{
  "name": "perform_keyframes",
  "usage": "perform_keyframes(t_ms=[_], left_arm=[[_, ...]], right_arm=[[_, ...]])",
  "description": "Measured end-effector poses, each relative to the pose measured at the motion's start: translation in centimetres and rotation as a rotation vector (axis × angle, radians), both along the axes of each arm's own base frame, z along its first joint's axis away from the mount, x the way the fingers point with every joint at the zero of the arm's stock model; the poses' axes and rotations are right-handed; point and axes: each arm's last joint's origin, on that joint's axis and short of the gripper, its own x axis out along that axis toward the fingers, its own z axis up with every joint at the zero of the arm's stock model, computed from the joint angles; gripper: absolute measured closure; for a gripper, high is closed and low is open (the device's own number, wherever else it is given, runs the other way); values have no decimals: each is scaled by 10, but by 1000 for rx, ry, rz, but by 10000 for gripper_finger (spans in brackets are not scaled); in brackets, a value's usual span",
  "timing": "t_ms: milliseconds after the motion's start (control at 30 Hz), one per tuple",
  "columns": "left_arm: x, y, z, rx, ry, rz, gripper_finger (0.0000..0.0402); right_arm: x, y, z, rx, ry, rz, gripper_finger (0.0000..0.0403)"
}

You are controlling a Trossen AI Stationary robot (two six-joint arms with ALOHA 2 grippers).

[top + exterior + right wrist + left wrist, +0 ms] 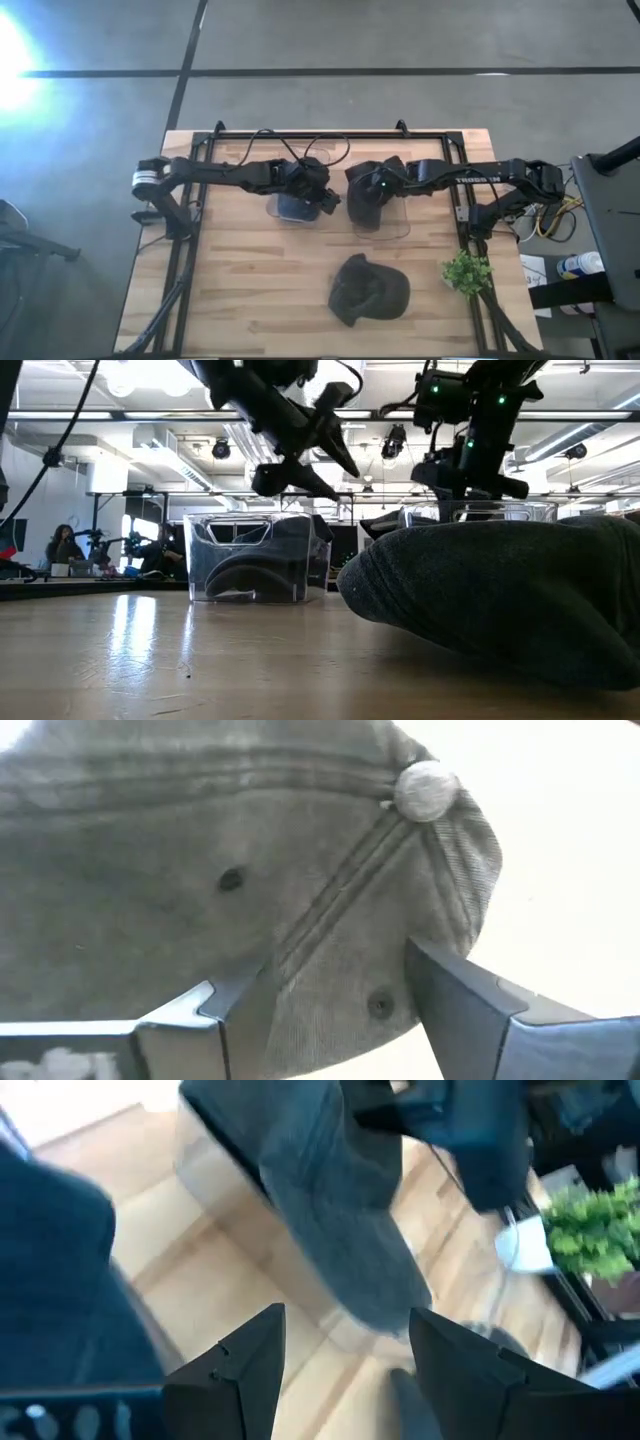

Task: Pick & Place hat
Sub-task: Put the left black cap into the right transparent bin, then put the black cap into the right transparent bin

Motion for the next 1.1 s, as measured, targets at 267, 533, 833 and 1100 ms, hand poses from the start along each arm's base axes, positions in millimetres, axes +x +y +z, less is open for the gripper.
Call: perform_keyframes(t_ms=[267,533,833,1100], left_arm=[[22,-6,-26,71,22,-109,195],[42,-4,-43,93,55,-135,195],[21,-27,-8,179,163,-308,195],[-3,-96,35,303,-6,-711,195]], right_arm=[[-13,12,44,-52,-149,89,188],[-31,32,63,-52,-227,160,188],[-34,84,53,88,-165,373,188],[-41,132,45,415,-161,391,188]])
